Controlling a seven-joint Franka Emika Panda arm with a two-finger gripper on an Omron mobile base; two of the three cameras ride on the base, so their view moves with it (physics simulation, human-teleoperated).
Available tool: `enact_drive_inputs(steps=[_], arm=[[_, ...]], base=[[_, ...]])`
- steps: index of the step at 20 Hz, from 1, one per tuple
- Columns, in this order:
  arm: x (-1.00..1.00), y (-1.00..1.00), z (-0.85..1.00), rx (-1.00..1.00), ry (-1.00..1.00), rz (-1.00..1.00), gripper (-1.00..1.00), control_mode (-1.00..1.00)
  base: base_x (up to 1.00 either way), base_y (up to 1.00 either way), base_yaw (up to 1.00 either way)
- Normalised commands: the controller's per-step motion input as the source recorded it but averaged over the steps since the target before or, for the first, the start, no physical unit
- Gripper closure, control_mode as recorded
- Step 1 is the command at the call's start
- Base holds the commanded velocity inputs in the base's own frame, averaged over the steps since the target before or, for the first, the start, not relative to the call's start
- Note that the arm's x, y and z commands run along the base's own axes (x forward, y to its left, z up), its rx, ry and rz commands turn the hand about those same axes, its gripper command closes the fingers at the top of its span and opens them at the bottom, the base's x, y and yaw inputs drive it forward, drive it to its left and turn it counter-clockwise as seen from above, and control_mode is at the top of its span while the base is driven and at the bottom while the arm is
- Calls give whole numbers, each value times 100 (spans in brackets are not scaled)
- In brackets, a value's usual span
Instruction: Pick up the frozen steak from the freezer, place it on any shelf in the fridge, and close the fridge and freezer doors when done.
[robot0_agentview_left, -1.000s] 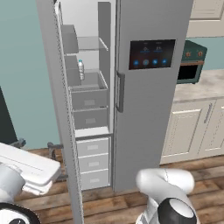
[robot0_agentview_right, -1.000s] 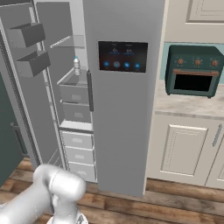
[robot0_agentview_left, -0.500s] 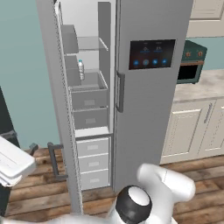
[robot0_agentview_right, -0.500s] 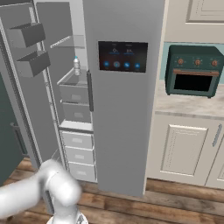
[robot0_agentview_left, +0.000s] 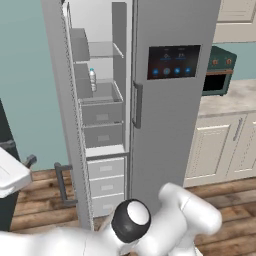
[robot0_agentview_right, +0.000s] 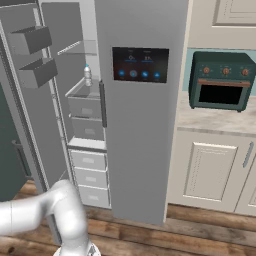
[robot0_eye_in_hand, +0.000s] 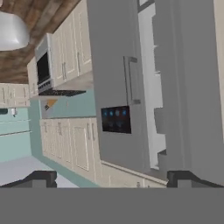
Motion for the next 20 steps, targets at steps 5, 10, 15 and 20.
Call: enact_drive_inputs(steps=[5,10,15,20], arm=[[42,-12,0,0,0,0,-100,-100],[43,-44,0,0,0,0,-100,-100],[38,-55,0,0,0,0,-100,-100],[40,-10,0,0,0,0,-100,-100]], base=[[0,0,0],[0,0,0],[0,0,0],[0,0,0]])
